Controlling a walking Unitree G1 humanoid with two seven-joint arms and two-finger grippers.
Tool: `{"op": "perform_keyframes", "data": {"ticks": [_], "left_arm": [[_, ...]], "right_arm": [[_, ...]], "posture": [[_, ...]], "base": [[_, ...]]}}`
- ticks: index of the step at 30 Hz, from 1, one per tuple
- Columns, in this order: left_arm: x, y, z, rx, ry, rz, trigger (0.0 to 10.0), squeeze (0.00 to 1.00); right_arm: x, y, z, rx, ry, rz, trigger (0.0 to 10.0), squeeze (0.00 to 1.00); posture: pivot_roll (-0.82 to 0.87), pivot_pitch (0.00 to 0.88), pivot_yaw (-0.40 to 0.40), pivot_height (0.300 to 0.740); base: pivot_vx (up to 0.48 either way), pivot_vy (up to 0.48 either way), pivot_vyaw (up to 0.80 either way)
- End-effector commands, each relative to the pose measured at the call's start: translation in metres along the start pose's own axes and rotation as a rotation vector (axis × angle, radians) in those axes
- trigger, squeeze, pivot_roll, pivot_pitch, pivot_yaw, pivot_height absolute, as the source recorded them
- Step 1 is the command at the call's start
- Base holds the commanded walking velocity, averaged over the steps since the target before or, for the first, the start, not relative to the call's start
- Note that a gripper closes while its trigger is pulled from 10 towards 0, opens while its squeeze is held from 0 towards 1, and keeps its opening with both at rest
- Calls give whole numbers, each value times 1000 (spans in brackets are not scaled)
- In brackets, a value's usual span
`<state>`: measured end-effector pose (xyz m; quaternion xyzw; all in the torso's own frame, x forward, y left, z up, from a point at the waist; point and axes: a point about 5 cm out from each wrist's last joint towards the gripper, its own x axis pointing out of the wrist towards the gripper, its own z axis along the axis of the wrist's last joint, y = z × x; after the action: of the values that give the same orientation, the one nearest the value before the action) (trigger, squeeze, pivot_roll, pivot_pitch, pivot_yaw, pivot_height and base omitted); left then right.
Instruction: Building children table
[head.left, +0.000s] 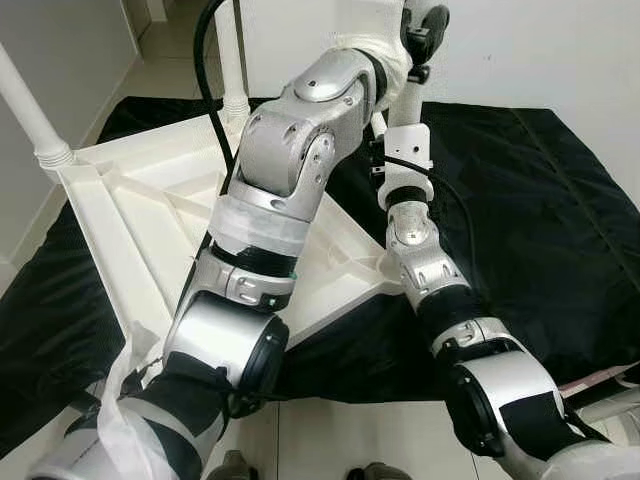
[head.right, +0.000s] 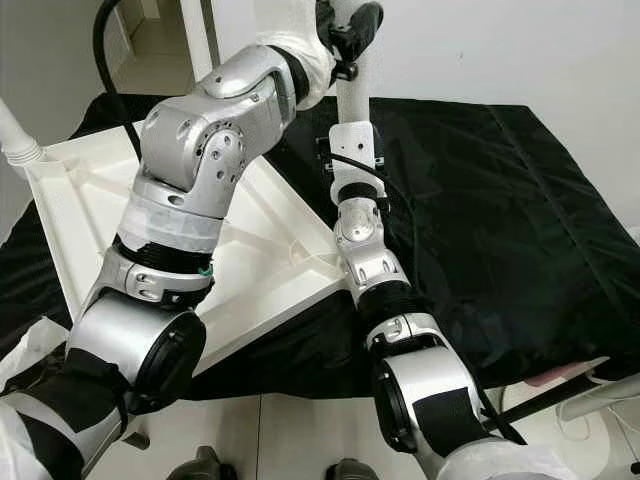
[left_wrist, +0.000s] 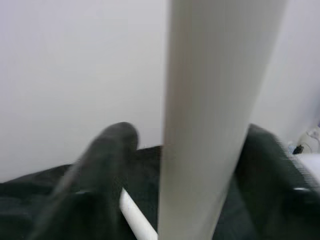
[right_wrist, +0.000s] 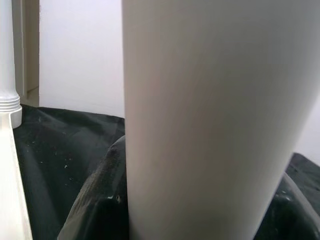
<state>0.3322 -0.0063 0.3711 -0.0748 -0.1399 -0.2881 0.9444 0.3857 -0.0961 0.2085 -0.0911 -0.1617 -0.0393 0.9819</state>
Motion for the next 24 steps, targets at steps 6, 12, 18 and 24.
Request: {"op": "perform_keyframes", "data": {"ticks": [6,12,18,24], "left_arm": [[-3,-9,6,42,-48,-74,10000,0],[-10,-14,0,64,-62,-123,10000,0],[-36,-2,-23,124,-91,-106,10000,0],[-50,7,-45,167,-42,-92,10000,0]], "right_arm": [[-2,-1,-4,89,40,-9,10000,0],[-2,-8,-7,134,64,-31,10000,0],[-11,-24,-18,142,79,-23,10000,0],[-20,-35,-22,135,72,-26,10000,0]], "posture": [[2,0,-7,740],[-2,0,-4,740],[0,0,-6,740],[-3,0,-7,740]], "base": [[0,0,0],[0,0,0],[0,0,0],[0,0,0]]}}
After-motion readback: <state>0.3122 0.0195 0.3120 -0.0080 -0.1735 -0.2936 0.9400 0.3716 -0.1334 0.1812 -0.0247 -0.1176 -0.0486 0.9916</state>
